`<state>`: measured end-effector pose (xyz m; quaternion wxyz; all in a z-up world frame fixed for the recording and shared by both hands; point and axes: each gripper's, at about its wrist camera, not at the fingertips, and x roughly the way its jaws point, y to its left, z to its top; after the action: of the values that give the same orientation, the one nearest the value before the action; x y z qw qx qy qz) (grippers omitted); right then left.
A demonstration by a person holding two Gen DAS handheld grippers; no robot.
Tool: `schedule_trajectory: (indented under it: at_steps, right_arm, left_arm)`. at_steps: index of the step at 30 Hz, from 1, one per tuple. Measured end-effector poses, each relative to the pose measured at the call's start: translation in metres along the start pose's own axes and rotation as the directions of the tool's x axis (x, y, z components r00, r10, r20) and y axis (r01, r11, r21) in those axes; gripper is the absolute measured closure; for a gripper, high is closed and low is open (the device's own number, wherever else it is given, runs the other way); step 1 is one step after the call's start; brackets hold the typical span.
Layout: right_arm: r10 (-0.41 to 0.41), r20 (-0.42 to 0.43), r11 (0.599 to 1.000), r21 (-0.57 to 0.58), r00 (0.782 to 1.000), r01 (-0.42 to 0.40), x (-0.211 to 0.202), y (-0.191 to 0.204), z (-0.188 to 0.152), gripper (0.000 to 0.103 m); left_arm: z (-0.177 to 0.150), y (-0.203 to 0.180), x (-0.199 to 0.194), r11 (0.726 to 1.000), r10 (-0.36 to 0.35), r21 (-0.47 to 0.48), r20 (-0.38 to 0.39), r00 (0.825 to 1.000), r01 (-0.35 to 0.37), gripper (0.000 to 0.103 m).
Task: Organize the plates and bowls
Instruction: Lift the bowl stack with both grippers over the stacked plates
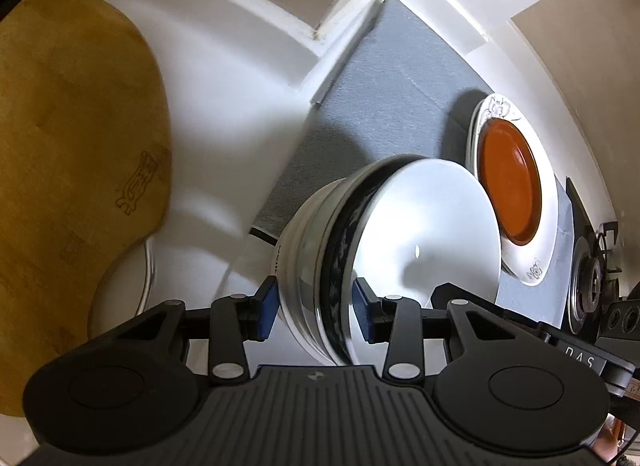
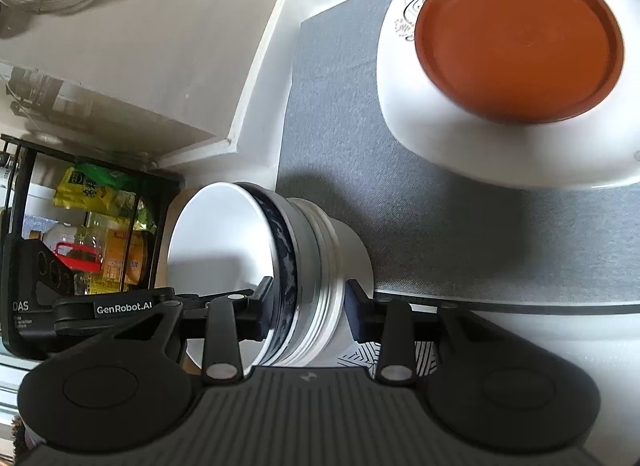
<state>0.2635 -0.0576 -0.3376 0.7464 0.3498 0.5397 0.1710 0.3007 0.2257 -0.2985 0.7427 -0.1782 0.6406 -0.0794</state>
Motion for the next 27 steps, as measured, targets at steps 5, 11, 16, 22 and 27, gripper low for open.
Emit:
schedule_trajectory:
  at_steps: [5,11,16,22,27]
  right_arm:
    - [-0.003,0.026,1.0,0.004,1.0,0.003,-0.016,0.002,0.001,0.062]
    - [0.003,0.086,1.0,0.009,0.996,-0.003,-0.051,0.005,0.009,0.062]
    - [-0.002,0.139,1.0,0.009,0.99,0.001,-0.085,0.007,0.021,0.062]
    - [-0.023,0.209,1.0,-0.003,0.978,0.024,-0.125,0.011,0.037,0.062]
    - [-0.028,0.281,0.999,-0.015,0.959,0.034,-0.157,0.009,0.055,0.062]
  left_arm:
    - [0.002,-0.017,-0.008,0.999,-0.001,0.036,0.003,1.0,0.0,0.061]
    - [0.003,-0.053,-0.024,0.995,-0.009,0.103,0.031,0.999,0.005,0.06]
    - [0.007,-0.087,-0.039,0.988,-0.029,0.155,0.058,0.998,0.019,0.06]
    - [0.019,-0.127,-0.049,0.978,-0.06,0.206,0.066,0.996,0.046,0.059]
    - [0.03,-0.16,-0.055,0.965,-0.09,0.255,0.084,0.992,0.066,0.059]
